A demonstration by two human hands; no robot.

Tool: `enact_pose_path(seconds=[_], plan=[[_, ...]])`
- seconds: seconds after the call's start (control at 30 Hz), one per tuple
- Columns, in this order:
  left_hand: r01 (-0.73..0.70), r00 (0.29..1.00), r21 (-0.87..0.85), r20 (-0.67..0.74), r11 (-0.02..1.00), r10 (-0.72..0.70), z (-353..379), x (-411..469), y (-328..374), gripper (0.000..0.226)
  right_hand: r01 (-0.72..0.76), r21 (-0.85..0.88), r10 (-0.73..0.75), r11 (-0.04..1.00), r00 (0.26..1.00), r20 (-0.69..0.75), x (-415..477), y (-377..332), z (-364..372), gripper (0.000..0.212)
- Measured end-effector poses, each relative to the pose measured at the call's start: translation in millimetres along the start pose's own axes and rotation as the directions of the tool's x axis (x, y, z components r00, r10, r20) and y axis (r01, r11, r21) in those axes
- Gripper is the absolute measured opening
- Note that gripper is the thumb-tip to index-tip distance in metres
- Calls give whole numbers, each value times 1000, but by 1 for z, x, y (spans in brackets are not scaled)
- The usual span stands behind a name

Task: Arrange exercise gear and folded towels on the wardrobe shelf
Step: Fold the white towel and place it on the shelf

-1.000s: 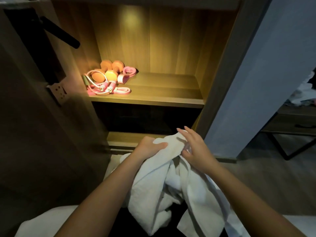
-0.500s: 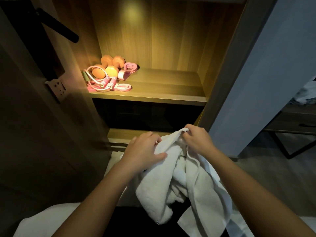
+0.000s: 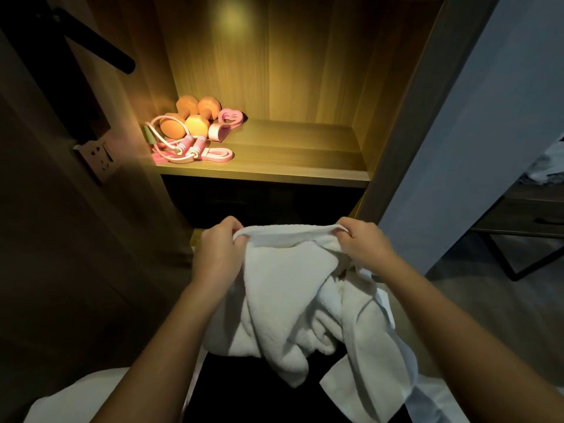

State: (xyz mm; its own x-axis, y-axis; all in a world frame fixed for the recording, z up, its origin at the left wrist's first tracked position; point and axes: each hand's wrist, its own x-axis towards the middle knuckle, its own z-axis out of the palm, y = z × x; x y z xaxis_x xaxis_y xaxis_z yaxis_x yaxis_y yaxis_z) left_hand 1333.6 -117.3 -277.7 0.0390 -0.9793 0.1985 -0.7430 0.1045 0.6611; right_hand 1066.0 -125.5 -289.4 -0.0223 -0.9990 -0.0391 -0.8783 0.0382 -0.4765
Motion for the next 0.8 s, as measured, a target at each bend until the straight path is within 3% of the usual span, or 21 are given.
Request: enact_pose_path(seconds=[0.1,0.13,0.17,0.23,0.33,0.4,0.43,0.5,0.6,0.7,0.8], plan=[[16,995,-312,101,950,17,4,3,17,14,180,79,-189,980,973,133,-7,-23,7,35],[12,992,-369,120,930,35,5,5,23,16,228,111,-243,967,959,148,-6,-30,11,26],[-5,991,-387,123,922,56,4,8,28,17,262,157,-283,952,950,133,-6,-37,13,13],[-42,990,-327,111,944,82,3,12,30,17,271,259,-286,927,958,19,-2,-43,12,22],[-34,990,-103,134,994,48,0,20,17,13,71,504,-9,861,992,-125,6,-33,-3,25],[17,988,-22,152,1000,-13,1,20,5,19,-48,665,199,745,968,-153,10,-22,-15,30],[54,987,-63,152,997,-44,2,20,0,23,-92,697,275,711,949,-156,13,-16,-21,31],[117,987,-215,137,970,-89,0,21,-4,25,-148,616,302,774,941,-153,15,-6,-29,25],[34,999,-236,32,971,-27,-5,27,5,23,-78,454,118,887,991,-60,9,-4,-32,19],[-89,996,-150,18,985,92,-10,36,32,16,161,336,-195,928,978,71,2,-20,-34,53],[-274,953,-117,99,955,286,-11,41,63,12,261,393,-331,882,936,122,1,-48,-40,69]])
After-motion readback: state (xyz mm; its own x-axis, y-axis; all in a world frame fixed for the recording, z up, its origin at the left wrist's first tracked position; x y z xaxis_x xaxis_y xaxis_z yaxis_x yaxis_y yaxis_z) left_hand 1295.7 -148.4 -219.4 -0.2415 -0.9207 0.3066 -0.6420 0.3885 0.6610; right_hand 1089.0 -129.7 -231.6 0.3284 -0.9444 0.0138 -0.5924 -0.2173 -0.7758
